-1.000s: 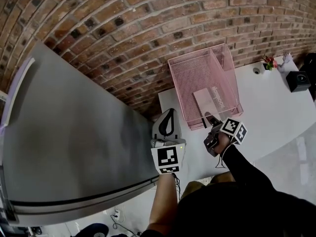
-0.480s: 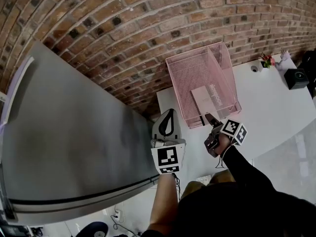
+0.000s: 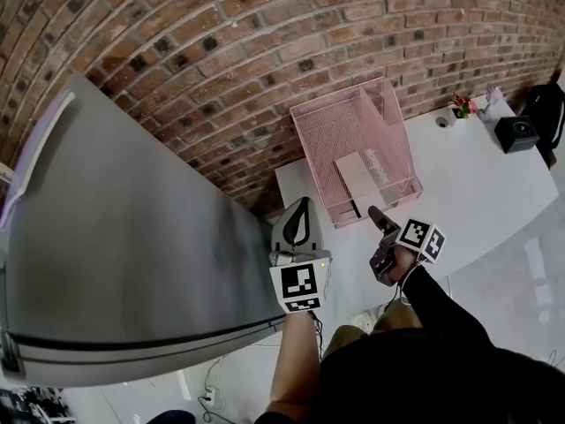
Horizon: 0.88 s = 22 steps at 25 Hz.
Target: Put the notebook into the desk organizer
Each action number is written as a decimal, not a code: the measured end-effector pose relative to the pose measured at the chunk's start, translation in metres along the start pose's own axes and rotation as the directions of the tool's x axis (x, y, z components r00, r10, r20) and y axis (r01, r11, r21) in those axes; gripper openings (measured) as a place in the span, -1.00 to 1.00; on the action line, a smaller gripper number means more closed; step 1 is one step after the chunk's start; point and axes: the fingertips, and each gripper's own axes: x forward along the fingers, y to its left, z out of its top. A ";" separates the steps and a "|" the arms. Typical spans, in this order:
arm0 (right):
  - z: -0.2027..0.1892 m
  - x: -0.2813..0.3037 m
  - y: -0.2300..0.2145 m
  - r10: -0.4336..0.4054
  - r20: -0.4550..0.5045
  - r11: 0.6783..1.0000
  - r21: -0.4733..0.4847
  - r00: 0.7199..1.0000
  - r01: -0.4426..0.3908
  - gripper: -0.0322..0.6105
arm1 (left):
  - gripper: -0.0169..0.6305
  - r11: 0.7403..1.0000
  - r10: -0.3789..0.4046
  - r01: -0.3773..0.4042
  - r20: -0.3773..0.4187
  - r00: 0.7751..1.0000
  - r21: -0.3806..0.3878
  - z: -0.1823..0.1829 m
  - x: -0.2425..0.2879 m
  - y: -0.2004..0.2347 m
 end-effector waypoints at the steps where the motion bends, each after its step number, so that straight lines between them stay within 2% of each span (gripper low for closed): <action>1: 0.000 -0.004 0.003 0.003 0.002 0.999 -0.046 1.000 -0.003 -0.05 | -0.91 1.000 -0.004 0.004 0.006 1.000 0.001 0.002 -0.003 -0.002; 3: -0.001 -0.012 0.012 0.003 -0.002 0.985 -0.172 1.000 -0.003 -0.05 | -0.91 1.000 -0.012 0.012 0.017 1.000 0.000 0.005 -0.010 -0.004; 5: -0.001 -0.020 0.022 -0.005 -0.006 0.955 -0.297 1.000 0.003 -0.05 | -0.91 1.000 -0.019 0.019 0.028 0.999 -0.003 0.008 -0.016 -0.006; 8: 0.000 -0.034 0.039 0.006 0.017 0.895 -0.445 1.000 0.002 -0.05 | -0.91 1.000 -0.028 0.028 0.037 0.999 -0.006 0.011 -0.026 -0.009; 10: 0.000 -0.044 0.049 0.019 0.040 0.842 -0.539 0.999 0.006 -0.05 | -0.91 0.999 -0.032 0.032 0.038 0.999 -0.007 0.009 -0.034 -0.012; 13: -0.001 -0.058 0.065 0.038 0.074 0.734 -0.679 0.997 0.023 -0.05 | -0.91 0.999 -0.042 0.043 0.050 0.998 -0.008 0.010 -0.045 -0.015; 16: 0.003 -0.073 0.084 0.057 0.119 0.590 -0.805 0.991 0.062 -0.05 | -0.91 0.998 -0.053 0.054 0.061 0.997 -0.015 0.012 -0.054 -0.019; 19: 0.006 -0.089 0.106 0.101 0.150 0.461 -0.883 0.983 0.087 -0.05 | -0.91 0.998 -0.058 0.059 0.053 0.997 -0.017 0.008 -0.061 -0.024; 22: 0.011 -0.104 0.128 0.158 0.159 0.361 -0.928 0.975 0.093 -0.05 | -0.91 0.998 -0.066 0.066 0.053 0.996 -0.008 0.012 -0.064 -0.032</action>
